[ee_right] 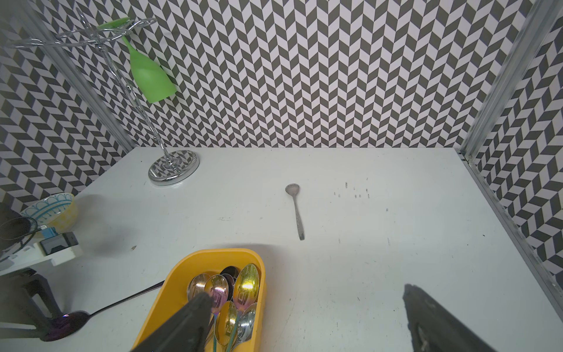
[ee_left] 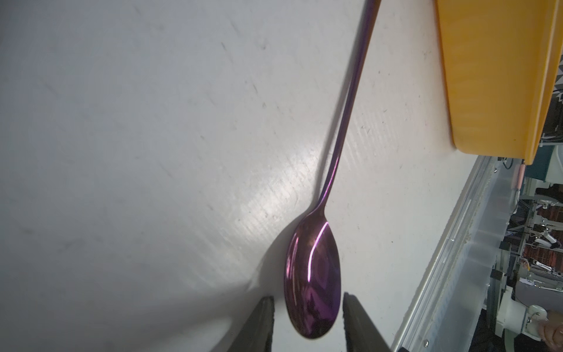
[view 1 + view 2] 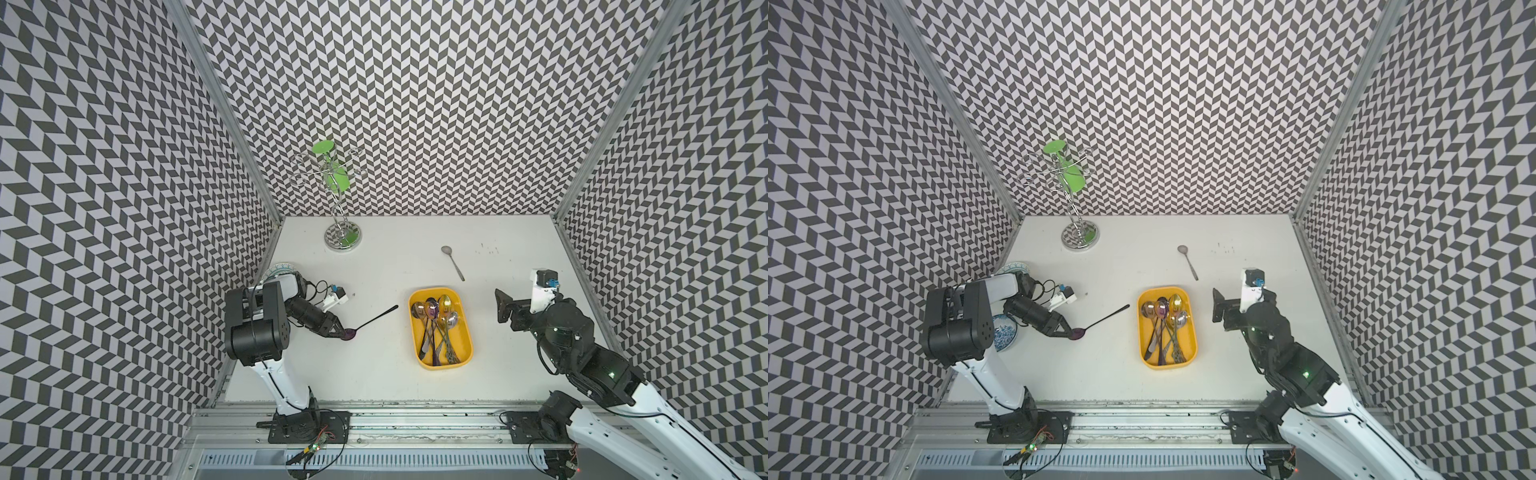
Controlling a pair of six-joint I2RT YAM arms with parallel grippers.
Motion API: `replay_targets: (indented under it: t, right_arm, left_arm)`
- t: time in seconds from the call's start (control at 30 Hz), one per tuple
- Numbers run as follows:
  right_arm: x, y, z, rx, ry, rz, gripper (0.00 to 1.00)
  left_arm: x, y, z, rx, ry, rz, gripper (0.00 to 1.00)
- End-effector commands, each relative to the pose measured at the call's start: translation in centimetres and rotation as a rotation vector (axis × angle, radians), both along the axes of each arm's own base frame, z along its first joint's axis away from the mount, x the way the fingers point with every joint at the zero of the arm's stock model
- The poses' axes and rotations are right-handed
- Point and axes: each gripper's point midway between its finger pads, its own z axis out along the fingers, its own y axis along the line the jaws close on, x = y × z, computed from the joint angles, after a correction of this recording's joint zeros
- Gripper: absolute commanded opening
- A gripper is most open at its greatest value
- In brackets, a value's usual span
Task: Put the spoon into the storage box
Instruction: Pick up the spoon from the center of the board.
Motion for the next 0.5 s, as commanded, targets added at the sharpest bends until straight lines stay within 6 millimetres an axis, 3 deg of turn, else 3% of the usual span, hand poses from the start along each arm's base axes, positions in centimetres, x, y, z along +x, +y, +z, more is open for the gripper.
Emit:
replay_targets:
  t: [0.0, 0.17, 0.27, 0.47]
  right_arm:
    - [0.2, -0.4, 1.0, 0.026, -0.046, -0.023, 0.99]
    - [0.2, -0.1, 1.0, 0.027, -0.043, -0.008, 0.99]
    - [0.2, -0.4, 1.0, 0.027, -0.049, -0.020, 0.99]
    - [0.1, -0.1, 1.2, 0.034, -0.054, -0.002, 0.99]
  left_arm:
    - [-0.5, 0.4, -2.2, 0.051, 0.037, -0.015, 0.34]
    - [-0.6, 0.8, -3.0, 0.091, 0.026, -0.027, 0.18]
    - [0.1, 0.6, -2.1, 0.075, 0.010, -0.017, 0.06]
    - [4.0, 2.3, 0.7, 0.185, -0.154, -0.011, 0.00]
